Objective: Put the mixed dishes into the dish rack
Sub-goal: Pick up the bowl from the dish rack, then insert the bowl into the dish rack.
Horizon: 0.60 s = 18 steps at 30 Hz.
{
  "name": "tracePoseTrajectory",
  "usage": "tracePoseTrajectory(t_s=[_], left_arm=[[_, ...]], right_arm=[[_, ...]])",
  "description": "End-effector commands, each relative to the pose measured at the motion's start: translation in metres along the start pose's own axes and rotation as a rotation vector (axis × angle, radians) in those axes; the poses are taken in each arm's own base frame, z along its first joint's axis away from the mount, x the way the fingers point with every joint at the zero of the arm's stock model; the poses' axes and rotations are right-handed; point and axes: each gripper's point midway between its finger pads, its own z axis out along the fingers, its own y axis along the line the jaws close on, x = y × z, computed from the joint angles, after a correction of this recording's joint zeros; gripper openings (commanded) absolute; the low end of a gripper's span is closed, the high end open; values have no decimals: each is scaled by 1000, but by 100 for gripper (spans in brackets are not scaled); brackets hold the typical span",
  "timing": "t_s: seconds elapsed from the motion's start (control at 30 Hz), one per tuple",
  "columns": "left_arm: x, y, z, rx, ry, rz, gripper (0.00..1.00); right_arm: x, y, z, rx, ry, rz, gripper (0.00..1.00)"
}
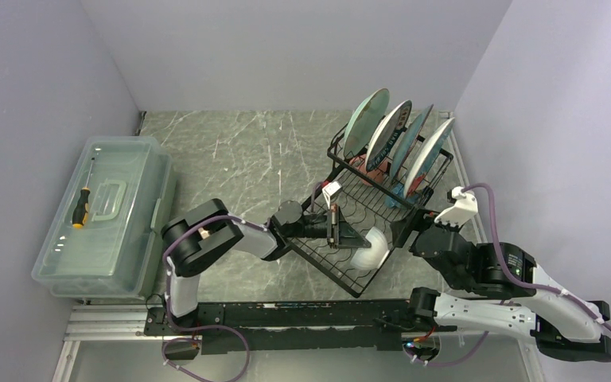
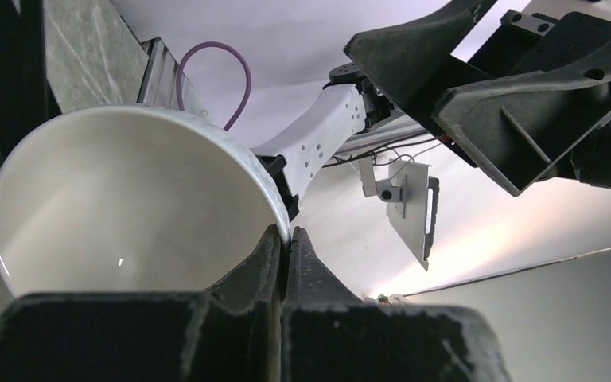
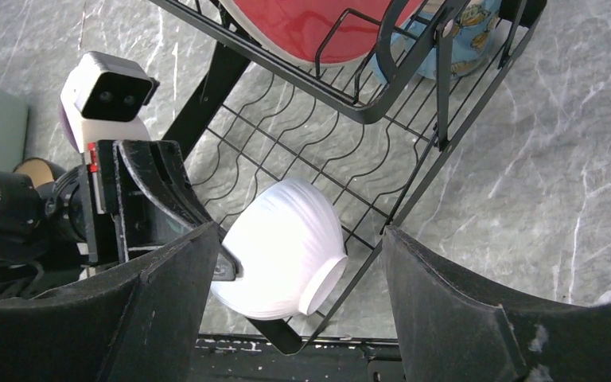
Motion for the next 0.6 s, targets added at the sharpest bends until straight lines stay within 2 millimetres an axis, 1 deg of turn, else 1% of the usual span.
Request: tracePoseTrajectory(t_s=[0.0, 0.1, 0.23, 0.4, 0.57], left_arm=[[-12, -43, -5, 186, -60, 60, 0], [-14, -39, -9, 184, -77, 47, 0], [-14, -29, -12, 161, -91, 20, 0], [-14, -27, -13, 155, -96, 8, 0], [-10, -14, -16, 125, -96, -28, 0]], right_arm=[[0, 5, 3, -6, -9, 18, 78], [1, 7, 4, -6, -8, 17, 78], [4, 8, 6, -9, -2, 11, 78], [4, 8, 6, -6, -3, 10, 78], [4, 8, 7, -9, -6, 11, 78]])
